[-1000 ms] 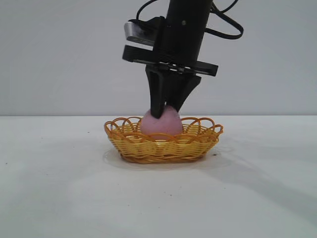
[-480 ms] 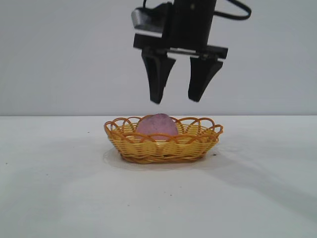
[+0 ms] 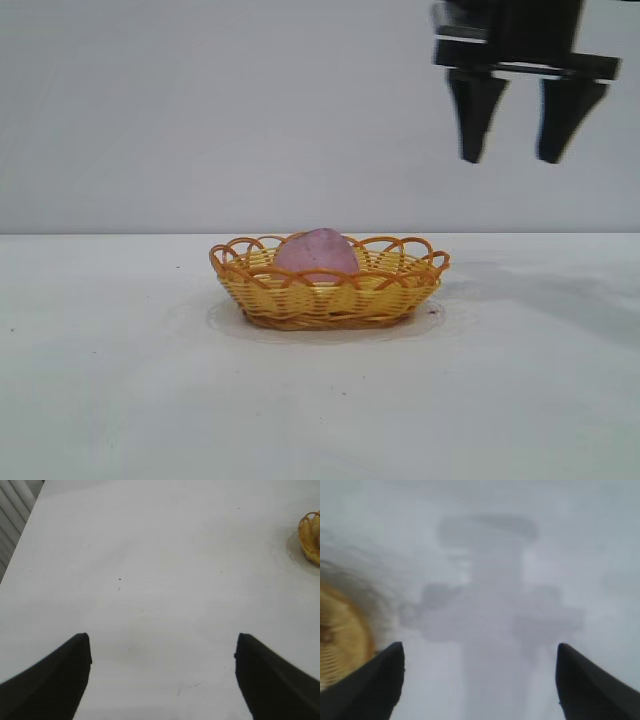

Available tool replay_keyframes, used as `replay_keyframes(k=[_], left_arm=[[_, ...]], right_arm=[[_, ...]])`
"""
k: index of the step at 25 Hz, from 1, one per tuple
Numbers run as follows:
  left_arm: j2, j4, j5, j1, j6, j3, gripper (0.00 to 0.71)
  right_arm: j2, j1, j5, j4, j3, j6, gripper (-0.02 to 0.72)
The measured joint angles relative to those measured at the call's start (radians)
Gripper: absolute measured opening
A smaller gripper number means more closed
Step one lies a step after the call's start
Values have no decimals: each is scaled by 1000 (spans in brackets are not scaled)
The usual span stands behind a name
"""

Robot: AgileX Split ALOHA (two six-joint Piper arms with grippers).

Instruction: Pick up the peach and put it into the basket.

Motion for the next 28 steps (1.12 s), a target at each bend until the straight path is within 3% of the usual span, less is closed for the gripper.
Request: replay_keyframes(k=[8,17,28], left_arm=[[0,0,0,0,0,0,571],[0,0,0,0,0,0,571],[0,0,0,0,0,0,571]], right_arm=[[-3,-121,9,0,0,-2,531],[-84,-137,64,-2,28,0,531],[-570,-137,-8,-2,451,43,531]])
